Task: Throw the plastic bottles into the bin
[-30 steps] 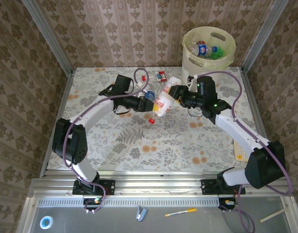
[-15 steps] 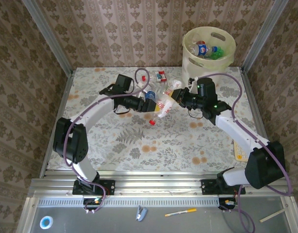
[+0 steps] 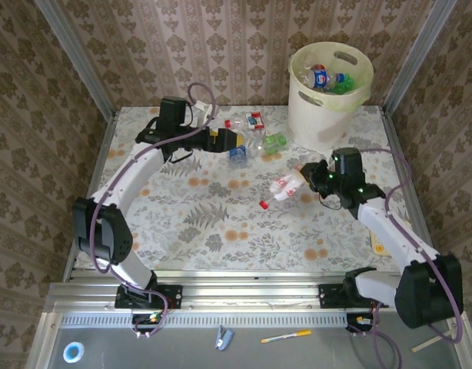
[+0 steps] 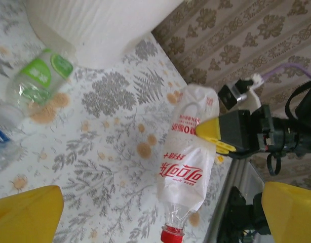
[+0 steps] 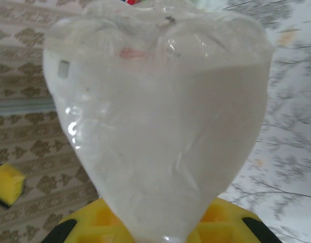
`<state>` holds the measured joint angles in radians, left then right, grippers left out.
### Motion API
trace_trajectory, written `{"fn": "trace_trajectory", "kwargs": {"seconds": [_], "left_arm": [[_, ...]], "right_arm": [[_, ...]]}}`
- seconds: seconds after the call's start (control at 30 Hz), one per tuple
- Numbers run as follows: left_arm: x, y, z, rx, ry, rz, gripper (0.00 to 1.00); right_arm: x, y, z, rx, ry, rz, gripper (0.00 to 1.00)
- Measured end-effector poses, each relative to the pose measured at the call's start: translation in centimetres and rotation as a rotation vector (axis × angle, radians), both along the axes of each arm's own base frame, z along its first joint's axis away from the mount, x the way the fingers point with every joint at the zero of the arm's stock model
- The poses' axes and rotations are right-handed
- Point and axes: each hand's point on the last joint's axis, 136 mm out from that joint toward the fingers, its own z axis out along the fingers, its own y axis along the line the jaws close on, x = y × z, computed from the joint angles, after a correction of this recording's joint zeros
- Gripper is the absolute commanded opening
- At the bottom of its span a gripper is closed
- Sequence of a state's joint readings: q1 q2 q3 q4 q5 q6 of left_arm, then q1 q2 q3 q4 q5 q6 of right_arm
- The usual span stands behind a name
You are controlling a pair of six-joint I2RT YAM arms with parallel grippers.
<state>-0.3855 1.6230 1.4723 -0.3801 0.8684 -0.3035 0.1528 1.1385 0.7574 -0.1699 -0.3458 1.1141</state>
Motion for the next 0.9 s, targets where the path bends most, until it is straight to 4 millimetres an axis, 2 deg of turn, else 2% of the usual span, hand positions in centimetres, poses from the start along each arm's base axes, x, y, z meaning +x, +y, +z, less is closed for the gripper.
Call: {"fn": "trace_trajectory", "kwargs": {"seconds": [0.13,0.23,0.4,0.53,0.77,0.87,0.9], "left_arm": [[0.5,0.4,1.4,0.003,-0.058,0.036,1.00],[0.9,0.5,1.5,0.014,-0.071,0.060,1.00],[1.4,0.8,1.3,0.031,-0.079,0.088,1.00],[1.6,1.0,1.1,0.045,-0.086,0.102,1.00],[2.0,1.4,0.7,0.065,-0.085,0.127,1.00],[2.3,1.9,0.7,0.070,-0.087,0.144,1.00],[2.3,2.1,0.7,0.072,-0.088,0.149,1.00]], "right_arm": [[-2.2,-3.1,-1.9,0.008,0.052,-0.117,0.00],[-4.0,-5.1,-3.4,0.009,0.089,-0.200,0.00],[-6.6,-7.6,-5.2,0.030,0.131,-0.315,0.00],[-7.8,-8.9,-6.3,0.045,0.154,-0.384,0.00],[-7.6,-9.8,-6.6,0.066,0.172,-0.427,0.00],[-6.0,-9.9,-5.8,0.083,0.173,-0.422,0.00],[-4.8,-10.0,-4.6,0.094,0.164,-0.417,0.00]]}}
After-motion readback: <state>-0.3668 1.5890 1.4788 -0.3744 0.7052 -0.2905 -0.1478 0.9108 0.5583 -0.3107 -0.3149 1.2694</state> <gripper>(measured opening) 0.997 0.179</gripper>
